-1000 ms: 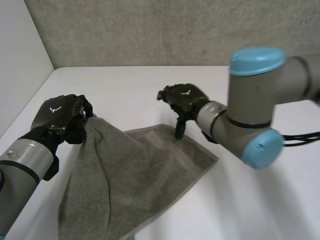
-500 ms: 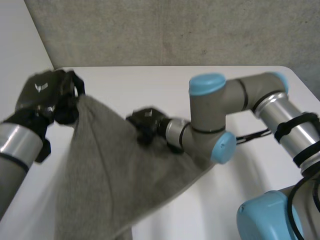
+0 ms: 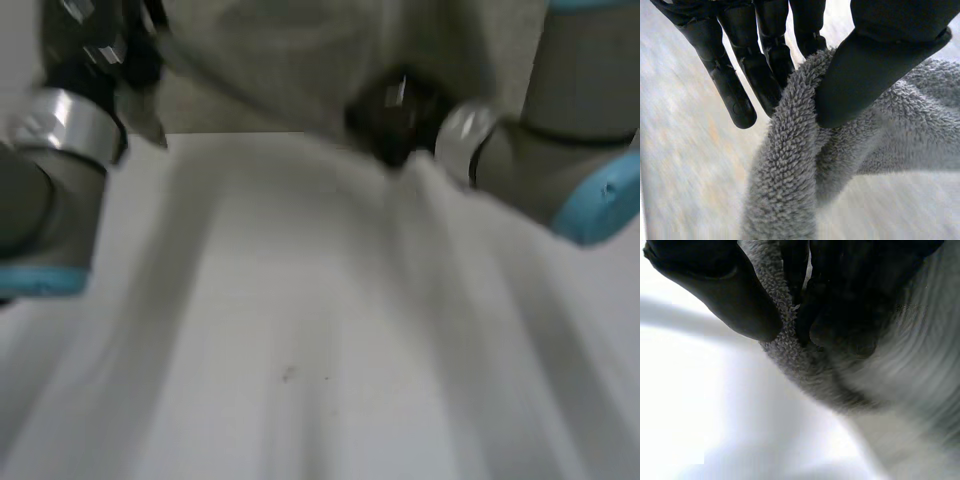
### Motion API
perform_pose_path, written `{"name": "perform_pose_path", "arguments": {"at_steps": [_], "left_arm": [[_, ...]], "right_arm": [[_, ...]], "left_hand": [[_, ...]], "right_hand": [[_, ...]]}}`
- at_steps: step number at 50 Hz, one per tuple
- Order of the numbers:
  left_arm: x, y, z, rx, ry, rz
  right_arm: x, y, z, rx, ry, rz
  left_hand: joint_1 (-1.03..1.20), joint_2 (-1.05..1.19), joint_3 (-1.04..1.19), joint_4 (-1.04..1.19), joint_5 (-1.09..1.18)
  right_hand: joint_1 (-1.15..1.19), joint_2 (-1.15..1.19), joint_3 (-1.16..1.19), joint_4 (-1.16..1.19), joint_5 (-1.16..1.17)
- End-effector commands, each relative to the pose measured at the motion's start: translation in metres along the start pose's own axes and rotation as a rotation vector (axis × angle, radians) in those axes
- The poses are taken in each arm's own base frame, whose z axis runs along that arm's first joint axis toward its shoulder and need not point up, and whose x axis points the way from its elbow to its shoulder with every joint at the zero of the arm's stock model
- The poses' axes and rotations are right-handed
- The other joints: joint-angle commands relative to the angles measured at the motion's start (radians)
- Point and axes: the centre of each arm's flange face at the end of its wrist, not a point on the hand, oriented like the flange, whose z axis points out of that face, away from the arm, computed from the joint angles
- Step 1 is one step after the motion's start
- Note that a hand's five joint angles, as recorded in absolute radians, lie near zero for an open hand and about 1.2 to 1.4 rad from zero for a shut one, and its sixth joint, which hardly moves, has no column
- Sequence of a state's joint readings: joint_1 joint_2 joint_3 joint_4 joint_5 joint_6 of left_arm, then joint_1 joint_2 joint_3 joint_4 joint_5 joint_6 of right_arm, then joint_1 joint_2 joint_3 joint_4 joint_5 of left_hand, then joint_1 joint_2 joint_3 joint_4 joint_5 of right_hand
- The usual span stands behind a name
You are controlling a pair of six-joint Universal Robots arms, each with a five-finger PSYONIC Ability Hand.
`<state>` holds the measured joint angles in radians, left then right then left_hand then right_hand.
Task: Fold the towel.
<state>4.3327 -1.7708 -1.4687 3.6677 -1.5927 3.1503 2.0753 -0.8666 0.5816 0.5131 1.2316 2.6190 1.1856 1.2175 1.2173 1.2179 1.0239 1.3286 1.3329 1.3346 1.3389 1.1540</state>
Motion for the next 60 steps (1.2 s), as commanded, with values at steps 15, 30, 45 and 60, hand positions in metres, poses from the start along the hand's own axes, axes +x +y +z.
{"name": "perform_pose_path", "arguments": {"at_steps": [15, 30, 45, 60], "left_arm": [[0.014, 0.137, -0.168, -0.734, 0.146, 0.137], [0.037, 0.09, -0.207, -0.747, 0.267, 0.149], [0.039, 0.067, -0.2, -0.722, 0.27, 0.15], [-0.008, 0.082, -0.172, -0.755, 0.07, 0.164]], "right_arm": [[-0.07, 0.135, -0.062, -0.45, -0.215, 0.035], [-0.07, 0.118, -0.13, -0.553, -0.317, -0.099], [-0.022, 0.077, -0.098, -0.25, 0.004, 0.118], [0.01, 0.12, -0.011, -0.318, 0.129, 0.137]], "left_hand": [[0.211, 0.179, 0.179, 0.178, 0.198], [-0.634, -0.666, -0.666, -0.667, -0.647], [-0.822, -0.854, -0.854, -0.855, -0.835], [-0.781, -0.813, -0.813, -0.814, -0.794]], "right_hand": [[0.068, 0.063, 0.062, 0.057, 0.068], [-0.964, -0.968, -0.97, -0.974, -0.964], [-0.888, -0.893, -0.894, -0.899, -0.888], [-0.78, -0.784, -0.786, -0.79, -0.78]]}}
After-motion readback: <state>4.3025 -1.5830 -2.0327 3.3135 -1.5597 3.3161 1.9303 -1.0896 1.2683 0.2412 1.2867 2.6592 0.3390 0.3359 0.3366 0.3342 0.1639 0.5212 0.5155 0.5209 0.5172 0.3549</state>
